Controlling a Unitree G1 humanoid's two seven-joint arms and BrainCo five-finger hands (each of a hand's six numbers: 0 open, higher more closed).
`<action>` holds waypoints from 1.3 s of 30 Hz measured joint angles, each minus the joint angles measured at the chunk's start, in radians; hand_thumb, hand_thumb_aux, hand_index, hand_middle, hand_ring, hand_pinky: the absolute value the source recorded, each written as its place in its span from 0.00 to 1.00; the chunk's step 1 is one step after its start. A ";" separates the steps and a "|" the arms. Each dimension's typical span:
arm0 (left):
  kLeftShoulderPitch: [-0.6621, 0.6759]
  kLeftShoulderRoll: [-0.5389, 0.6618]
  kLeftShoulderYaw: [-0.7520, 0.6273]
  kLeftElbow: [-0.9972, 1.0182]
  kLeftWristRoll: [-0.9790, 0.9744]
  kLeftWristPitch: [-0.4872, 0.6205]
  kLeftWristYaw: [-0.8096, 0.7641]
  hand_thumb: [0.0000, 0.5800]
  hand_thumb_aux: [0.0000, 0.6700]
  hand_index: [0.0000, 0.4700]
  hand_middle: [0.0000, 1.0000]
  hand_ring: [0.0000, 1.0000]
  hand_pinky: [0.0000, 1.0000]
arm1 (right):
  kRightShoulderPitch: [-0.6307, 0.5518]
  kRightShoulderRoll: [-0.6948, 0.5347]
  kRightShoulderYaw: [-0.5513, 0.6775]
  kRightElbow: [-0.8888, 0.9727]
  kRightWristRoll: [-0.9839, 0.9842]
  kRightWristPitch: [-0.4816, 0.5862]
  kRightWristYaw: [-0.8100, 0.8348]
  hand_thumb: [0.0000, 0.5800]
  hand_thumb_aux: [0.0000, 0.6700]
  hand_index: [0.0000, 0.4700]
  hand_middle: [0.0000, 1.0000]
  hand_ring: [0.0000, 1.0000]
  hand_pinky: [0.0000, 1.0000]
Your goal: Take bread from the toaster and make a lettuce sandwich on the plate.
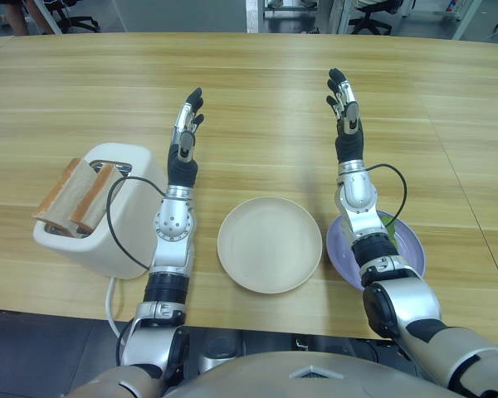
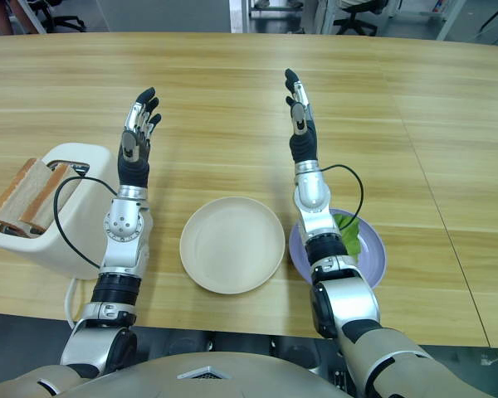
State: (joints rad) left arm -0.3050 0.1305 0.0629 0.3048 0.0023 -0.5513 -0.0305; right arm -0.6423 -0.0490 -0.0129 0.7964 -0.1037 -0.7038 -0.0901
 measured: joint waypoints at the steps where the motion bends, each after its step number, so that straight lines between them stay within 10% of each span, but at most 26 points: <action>1: 0.000 0.000 0.000 0.000 0.000 0.000 0.000 0.00 0.00 0.00 0.00 0.00 0.00 | 0.000 0.000 0.000 0.000 0.000 0.000 0.000 0.00 0.00 0.00 0.00 0.00 0.00; 24: 0.080 0.017 0.001 -0.275 -0.071 0.083 -0.053 0.00 0.00 0.00 0.00 0.00 0.00 | 0.000 -0.002 -0.002 -0.001 0.002 -0.002 -0.001 0.00 0.00 0.00 0.00 0.00 0.00; 39: 0.315 0.525 0.485 -0.829 0.023 0.369 -0.196 0.00 0.00 0.00 0.00 0.00 0.00 | 0.019 0.006 0.000 -0.030 0.002 0.000 -0.014 0.00 0.00 0.00 0.00 0.00 0.00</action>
State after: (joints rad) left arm 0.0099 0.6553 0.5480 -0.5243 0.0252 -0.1827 -0.2270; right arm -0.6229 -0.0432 -0.0126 0.7664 -0.1022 -0.7041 -0.1038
